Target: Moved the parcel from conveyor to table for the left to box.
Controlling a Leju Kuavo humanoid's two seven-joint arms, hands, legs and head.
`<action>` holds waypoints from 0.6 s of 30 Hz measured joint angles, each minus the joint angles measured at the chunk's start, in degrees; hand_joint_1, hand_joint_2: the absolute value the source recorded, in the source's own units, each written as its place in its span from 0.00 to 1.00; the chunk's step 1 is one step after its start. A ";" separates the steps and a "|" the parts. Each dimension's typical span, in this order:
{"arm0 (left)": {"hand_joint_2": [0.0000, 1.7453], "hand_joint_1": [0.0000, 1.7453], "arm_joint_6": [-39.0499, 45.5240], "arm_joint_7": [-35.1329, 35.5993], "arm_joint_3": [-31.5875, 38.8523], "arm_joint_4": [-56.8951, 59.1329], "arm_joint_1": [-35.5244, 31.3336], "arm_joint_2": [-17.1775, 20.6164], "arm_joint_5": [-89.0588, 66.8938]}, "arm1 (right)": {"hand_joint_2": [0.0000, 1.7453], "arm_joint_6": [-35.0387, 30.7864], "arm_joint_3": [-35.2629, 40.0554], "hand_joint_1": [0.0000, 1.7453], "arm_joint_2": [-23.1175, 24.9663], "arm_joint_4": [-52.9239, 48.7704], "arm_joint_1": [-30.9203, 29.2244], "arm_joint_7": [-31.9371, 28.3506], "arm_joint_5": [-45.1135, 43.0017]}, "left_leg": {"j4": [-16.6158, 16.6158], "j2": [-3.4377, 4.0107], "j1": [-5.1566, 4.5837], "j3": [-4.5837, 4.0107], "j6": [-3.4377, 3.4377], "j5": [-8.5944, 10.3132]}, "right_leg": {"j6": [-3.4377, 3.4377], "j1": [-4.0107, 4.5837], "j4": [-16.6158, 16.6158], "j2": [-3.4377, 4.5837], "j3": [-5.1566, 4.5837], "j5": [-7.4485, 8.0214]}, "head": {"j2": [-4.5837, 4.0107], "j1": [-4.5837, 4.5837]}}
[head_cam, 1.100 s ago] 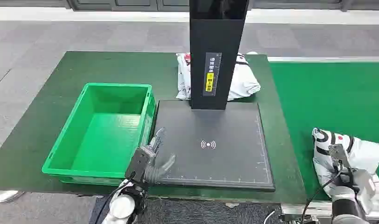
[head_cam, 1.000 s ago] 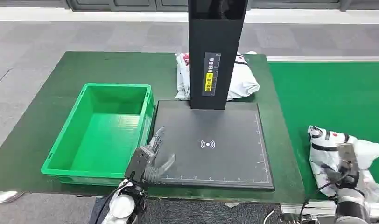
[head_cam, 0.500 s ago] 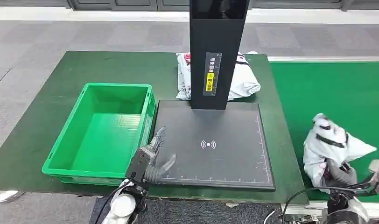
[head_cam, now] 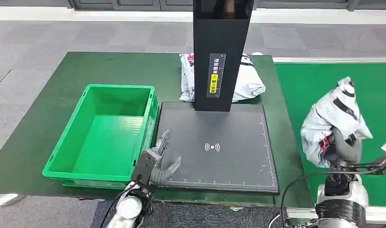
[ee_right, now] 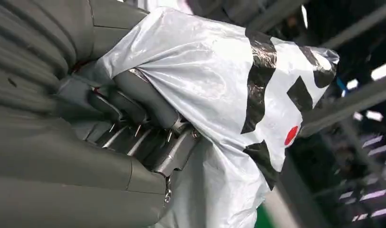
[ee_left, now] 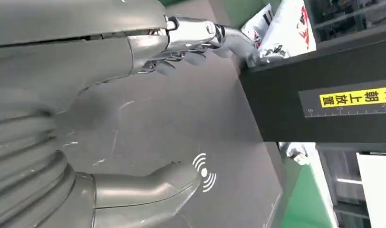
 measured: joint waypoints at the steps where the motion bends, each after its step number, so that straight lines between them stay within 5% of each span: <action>1: 1.00 0.00 -0.02 -0.24 -0.02 0.46 -0.21 -0.11 0.02 | 1.00 -0.40 1.77 1.00 0.11 -1.17 -0.03 0.02 0.11 | 0.00 0.01 0.00 0.01 0.00 0.00 | 0.00 0.00 0.00 0.01 0.00 0.00 | -0.02 0.00; 11: 1.00 0.00 0.00 -1.03 -0.68 3.04 -0.91 -0.28 0.20 | 1.00 -0.64 12.02 1.00 0.70 -4.62 -1.55 1.22 2.52 | -0.01 -0.02 0.00 -0.09 0.01 0.00 | 0.02 0.01 0.03 0.02 0.01 0.02 | 0.00 0.00; 18: 1.00 0.00 0.09 -1.18 -2.25 3.92 -1.36 -0.28 1.22 | 1.00 -2.23 26.59 1.00 2.56 -4.51 -4.77 2.34 5.35 | -0.01 -0.08 0.02 -0.04 -0.07 0.07 | 0.00 0.07 0.02 -0.05 -0.10 0.01 | 0.00 -0.02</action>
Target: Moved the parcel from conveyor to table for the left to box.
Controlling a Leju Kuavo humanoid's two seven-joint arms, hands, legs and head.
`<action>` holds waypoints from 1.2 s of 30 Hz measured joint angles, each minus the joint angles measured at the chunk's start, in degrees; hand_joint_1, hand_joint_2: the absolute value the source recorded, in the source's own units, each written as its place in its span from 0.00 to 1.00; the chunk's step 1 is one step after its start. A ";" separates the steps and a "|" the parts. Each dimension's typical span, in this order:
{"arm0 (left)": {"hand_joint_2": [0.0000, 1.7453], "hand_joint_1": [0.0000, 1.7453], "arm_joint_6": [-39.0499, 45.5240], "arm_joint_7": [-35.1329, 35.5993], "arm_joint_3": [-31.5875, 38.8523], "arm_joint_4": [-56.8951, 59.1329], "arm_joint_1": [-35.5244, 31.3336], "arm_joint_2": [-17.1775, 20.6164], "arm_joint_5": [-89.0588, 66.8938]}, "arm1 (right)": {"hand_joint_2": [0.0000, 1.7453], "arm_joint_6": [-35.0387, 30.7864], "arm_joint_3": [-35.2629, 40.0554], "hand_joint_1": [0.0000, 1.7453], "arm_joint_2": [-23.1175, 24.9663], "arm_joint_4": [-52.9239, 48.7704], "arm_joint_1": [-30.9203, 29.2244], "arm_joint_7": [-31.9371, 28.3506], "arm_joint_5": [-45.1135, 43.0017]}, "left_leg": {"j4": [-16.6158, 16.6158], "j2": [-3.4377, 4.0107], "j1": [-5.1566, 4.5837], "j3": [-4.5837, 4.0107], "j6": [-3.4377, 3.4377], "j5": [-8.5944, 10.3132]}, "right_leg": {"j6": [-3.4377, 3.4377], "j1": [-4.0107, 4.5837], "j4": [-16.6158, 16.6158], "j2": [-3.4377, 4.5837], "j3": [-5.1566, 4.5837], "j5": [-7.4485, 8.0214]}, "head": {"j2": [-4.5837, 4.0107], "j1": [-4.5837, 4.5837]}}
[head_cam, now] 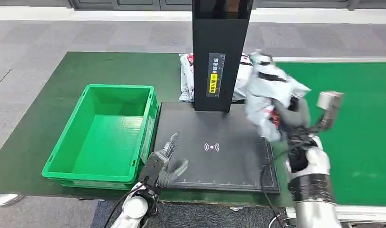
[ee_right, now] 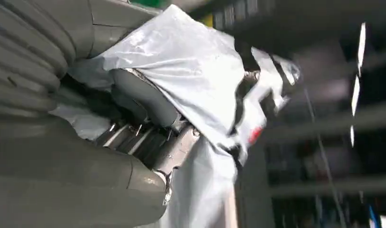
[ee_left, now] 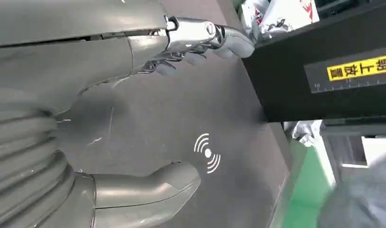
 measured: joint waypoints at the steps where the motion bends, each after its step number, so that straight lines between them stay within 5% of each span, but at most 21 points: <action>1: 1.00 0.00 0.00 0.00 -0.04 0.09 -0.01 0.00 0.02 | 1.00 -0.07 0.87 1.00 0.04 0.00 -0.20 -0.09 -0.11 | 0.00 -0.15 0.06 -0.05 0.00 0.05 | 0.00 0.00 0.00 -0.14 0.01 0.00 | 0.00 0.00; 11: 1.00 0.00 1.03 0.18 -0.70 0.31 -0.21 0.07 1.07 | 1.00 2.08 14.69 1.00 2.62 5.10 -3.27 2.91 3.02 | 0.00 0.09 0.06 -0.12 -0.01 0.04 | 0.02 0.01 0.00 0.15 -0.08 0.03 | 0.00 0.00; 12: 1.00 0.00 1.39 0.17 -0.72 0.31 -0.21 0.13 1.44 | 1.00 2.60 17.39 0.14 3.10 6.09 -3.30 2.80 3.26 | -0.01 0.07 0.07 -0.12 -0.03 0.06 | 0.02 0.03 0.00 0.13 -0.08 0.03 | -0.02 0.02; 13: 1.00 0.00 1.79 0.17 -0.74 0.28 -0.20 0.20 1.59 | 1.00 3.01 19.67 0.00 3.45 6.84 -3.30 2.80 3.45 | -0.01 0.06 0.07 -0.12 -0.04 0.06 | 0.01 0.06 0.00 0.12 -0.09 0.03 | 0.00 0.00; 21: 1.00 0.00 2.75 0.70 -0.85 -0.96 1.18 0.70 2.38 | 1.00 3.59 31.92 0.00 4.42 8.79 -3.47 2.86 3.61 | 0.00 -0.06 0.21 -0.16 -0.07 0.08 | -0.01 0.14 0.00 0.04 -0.08 0.01 | 0.00 0.00; 36: 1.00 0.00 2.75 1.66 -0.85 -2.56 2.16 1.14 1.99 | 1.00 4.57 39.03 0.00 1.92 8.76 -3.40 3.41 3.89 | 0.06 -0.04 0.17 -0.16 -0.07 0.08 | 0.02 0.11 -0.02 0.05 -0.07 0.04 | 0.00 0.00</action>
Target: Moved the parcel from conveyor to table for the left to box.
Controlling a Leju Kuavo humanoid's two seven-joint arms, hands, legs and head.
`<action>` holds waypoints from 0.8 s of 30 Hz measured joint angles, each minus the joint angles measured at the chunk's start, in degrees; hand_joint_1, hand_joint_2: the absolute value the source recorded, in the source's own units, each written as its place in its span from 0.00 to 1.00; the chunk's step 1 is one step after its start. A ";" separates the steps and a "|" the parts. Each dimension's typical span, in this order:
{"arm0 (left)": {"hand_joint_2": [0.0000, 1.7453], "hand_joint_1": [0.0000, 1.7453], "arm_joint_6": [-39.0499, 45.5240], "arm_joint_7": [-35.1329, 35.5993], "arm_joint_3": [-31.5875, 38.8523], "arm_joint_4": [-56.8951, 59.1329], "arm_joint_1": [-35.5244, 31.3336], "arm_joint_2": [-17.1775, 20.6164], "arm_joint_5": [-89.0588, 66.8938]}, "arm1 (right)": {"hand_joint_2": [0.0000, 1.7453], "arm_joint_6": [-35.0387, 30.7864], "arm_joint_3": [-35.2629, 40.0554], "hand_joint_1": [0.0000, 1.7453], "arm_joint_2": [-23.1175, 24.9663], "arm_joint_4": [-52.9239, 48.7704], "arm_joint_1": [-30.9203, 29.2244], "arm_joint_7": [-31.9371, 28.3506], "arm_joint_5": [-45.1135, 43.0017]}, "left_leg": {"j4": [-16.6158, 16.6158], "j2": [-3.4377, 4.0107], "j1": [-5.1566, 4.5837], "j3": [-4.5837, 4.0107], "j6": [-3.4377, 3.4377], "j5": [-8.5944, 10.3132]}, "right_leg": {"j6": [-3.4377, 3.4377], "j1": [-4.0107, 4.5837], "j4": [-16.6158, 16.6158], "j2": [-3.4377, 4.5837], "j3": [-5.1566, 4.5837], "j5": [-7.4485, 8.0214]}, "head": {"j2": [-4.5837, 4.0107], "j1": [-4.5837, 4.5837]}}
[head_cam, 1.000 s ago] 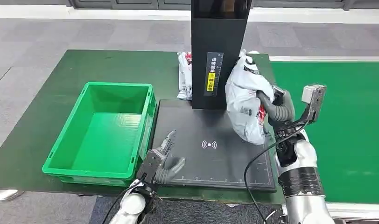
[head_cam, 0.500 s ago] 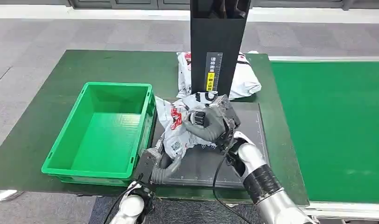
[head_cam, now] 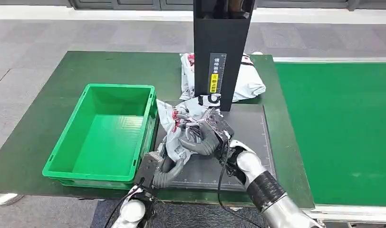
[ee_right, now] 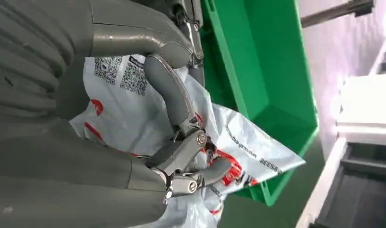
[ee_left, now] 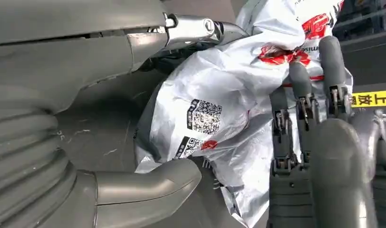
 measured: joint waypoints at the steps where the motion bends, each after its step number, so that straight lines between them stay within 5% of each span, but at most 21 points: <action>1: 1.00 0.00 0.07 0.02 0.00 -0.09 0.12 0.02 -0.02 | 1.00 -0.11 0.09 0.00 -0.09 -0.02 0.00 -0.16 0.07 | 0.00 0.00 0.00 0.00 0.00 0.00 | 0.00 0.00 0.00 0.00 0.00 0.00 | 0.00 0.00; 8: 1.00 0.00 1.60 0.07 0.20 -2.15 1.92 0.46 -1.07 | 1.00 -12.62 -1.69 0.00 -3.06 -13.65 4.46 -5.99 7.04 | 0.03 -0.01 -0.01 -0.02 0.00 -0.05 | 0.00 -0.02 0.00 0.00 -0.01 -0.01 | -0.02 0.00; 19: 1.00 0.00 1.79 -1.05 0.68 -1.68 0.83 0.46 -2.23 | 1.00 -20.99 -9.12 0.00 -4.28 -38.24 14.78 -12.57 11.81 | 0.04 0.10 -0.01 0.03 0.00 -0.09 | 0.00 -0.02 -0.02 0.06 -0.04 -0.01 | 0.00 0.02; 24: 1.00 0.00 2.93 -1.14 0.83 -1.25 0.14 0.15 -4.55 | 1.00 -26.10 -13.42 0.00 -3.83 -50.47 24.41 -15.35 18.03 | 0.04 -0.10 -0.01 -0.04 0.00 -0.15 | 0.03 -0.02 -0.02 -0.10 -0.02 -0.08 | 0.00 0.02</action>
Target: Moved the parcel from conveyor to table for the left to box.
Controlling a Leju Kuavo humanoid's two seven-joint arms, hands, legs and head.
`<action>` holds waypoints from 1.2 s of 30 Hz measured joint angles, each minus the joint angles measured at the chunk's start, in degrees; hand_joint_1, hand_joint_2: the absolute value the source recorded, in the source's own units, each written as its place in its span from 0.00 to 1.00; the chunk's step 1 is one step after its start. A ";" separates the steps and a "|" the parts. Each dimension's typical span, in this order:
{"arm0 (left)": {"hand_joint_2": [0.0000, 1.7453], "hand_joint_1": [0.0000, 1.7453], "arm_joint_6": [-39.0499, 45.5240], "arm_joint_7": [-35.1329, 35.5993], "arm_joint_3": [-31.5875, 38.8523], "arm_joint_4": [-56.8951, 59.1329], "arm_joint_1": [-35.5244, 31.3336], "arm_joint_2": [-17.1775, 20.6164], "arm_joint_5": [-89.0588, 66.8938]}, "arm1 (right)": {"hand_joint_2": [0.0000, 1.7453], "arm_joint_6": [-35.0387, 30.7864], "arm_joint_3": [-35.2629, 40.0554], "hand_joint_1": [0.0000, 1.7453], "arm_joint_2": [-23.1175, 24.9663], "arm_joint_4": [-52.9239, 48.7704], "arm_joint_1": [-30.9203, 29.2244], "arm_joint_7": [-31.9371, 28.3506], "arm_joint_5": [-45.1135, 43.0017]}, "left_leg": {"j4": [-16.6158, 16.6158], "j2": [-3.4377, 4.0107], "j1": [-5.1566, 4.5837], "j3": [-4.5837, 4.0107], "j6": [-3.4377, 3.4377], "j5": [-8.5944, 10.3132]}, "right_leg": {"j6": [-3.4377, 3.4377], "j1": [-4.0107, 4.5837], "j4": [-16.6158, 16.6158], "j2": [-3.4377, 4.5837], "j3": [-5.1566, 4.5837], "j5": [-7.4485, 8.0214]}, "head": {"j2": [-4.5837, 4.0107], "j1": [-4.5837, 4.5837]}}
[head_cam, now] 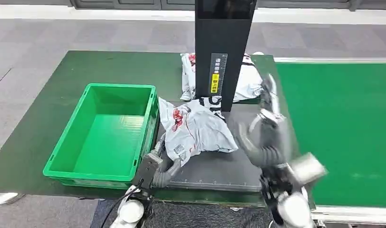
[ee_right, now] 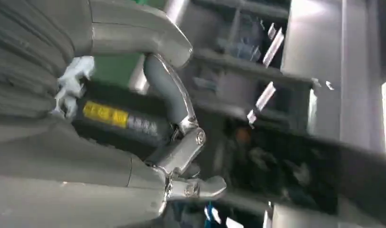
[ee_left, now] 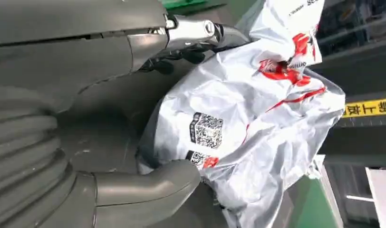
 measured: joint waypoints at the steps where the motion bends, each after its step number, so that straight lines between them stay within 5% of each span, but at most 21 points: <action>1: 1.00 0.00 0.04 0.00 0.00 0.02 -0.13 -0.07 -0.20 | 1.00 -0.09 -0.48 0.00 0.07 -1.24 0.76 0.00 0.20 | 0.00 0.18 0.00 0.03 0.00 -0.03 | 0.00 0.00 0.00 0.15 -0.02 0.00 | 0.00 0.00; 6: 1.00 0.00 2.83 -0.94 0.00 0.13 -0.40 -0.33 -3.09 | 1.00 -0.50 -1.70 0.00 0.37 -5.15 3.68 1.54 0.79 | 0.01 0.21 0.00 0.09 0.03 -0.06 | 0.00 0.01 0.00 0.15 -0.03 0.00 | -0.02 -0.02; 12: 1.00 0.00 28.46 3.02 -1.62 -8.07 -1.56 -0.68 -34.24 | 1.00 2.56 -7.19 0.00 1.77 -4.60 10.26 0.76 -4.59 | 0.01 0.05 0.02 0.03 0.04 -0.05 | 0.00 0.03 0.00 -0.01 0.06 0.00 | 0.00 0.00; 18: 1.00 0.00 27.33 10.98 -5.32 -11.41 -4.06 -0.70 -49.95 | 1.00 4.03 -11.65 0.00 4.00 -2.57 13.20 0.48 -7.92 | 0.03 0.09 0.00 0.04 0.05 -0.06 | 0.00 -0.01 -0.02 0.02 0.03 0.00 | 0.00 0.00; 19: 1.00 0.04 24.15 13.34 -6.33 -10.85 -4.82 -0.79 -51.95 | 1.00 4.87 -12.71 0.00 4.76 -2.53 13.51 0.61 -8.26 | 0.03 0.08 0.00 0.04 0.05 -0.05 | 0.00 -0.01 -0.02 0.02 0.04 0.00 | 0.00 0.00; 20: 1.00 0.98 22.15 14.50 -7.13 -10.03 -5.63 -0.94 -52.48 | 1.00 5.38 -13.49 0.00 5.25 -2.55 13.80 0.72 -8.46 | 0.03 0.08 0.00 0.04 0.05 -0.05 | 0.00 0.00 -0.02 0.02 0.06 0.00 | -0.02 0.00; 26: 1.00 0.98 11.39 18.10 -10.84 -0.65 -10.58 -2.10 -53.13 | 1.00 8.57 -17.09 0.00 6.49 -2.55 15.56 0.96 -8.70 | 0.03 0.14 -0.01 0.07 0.06 -0.05 | 0.01 -0.02 -0.02 0.05 0.07 0.01 | -0.02 0.00; 31: 1.00 1.00 11.02 18.21 -12.06 6.14 -12.72 -2.91 -53.13 | 1.00 9.24 -18.58 0.00 6.80 -2.55 16.22 0.66 -9.03 | 0.04 0.21 -0.01 0.08 0.06 -0.05 | 0.00 -0.02 -0.02 0.14 0.03 0.01 | 0.00 0.00; 32: 1.00 0.88 11.02 18.18 -12.24 6.88 -13.03 -3.04 -53.13 | 1.00 9.35 -18.62 0.00 6.80 -2.55 16.30 0.57 -9.03 | 0.04 0.21 -0.01 0.08 0.06 -0.05 | 0.00 -0.01 -0.02 0.14 0.03 0.01 | -0.02 0.00; 33: 1.00 1.00 10.73 18.32 -12.39 7.52 -13.30 -3.08 -53.13 | 1.00 9.40 -18.64 0.00 6.82 -2.55 16.33 0.57 -9.03 | 0.03 0.21 -0.01 0.07 0.06 -0.05 | 0.00 -0.01 -0.02 0.15 0.03 0.01 | 0.00 0.00; 36: 1.00 1.00 9.51 18.99 -12.59 9.71 -13.99 -3.32 -53.72 | 1.00 9.62 -19.21 0.00 6.91 -2.55 16.35 0.55 -9.03 | 0.03 0.21 -0.01 0.07 0.05 -0.06 | 0.00 -0.01 -0.02 0.14 0.02 0.01 | 0.00 0.00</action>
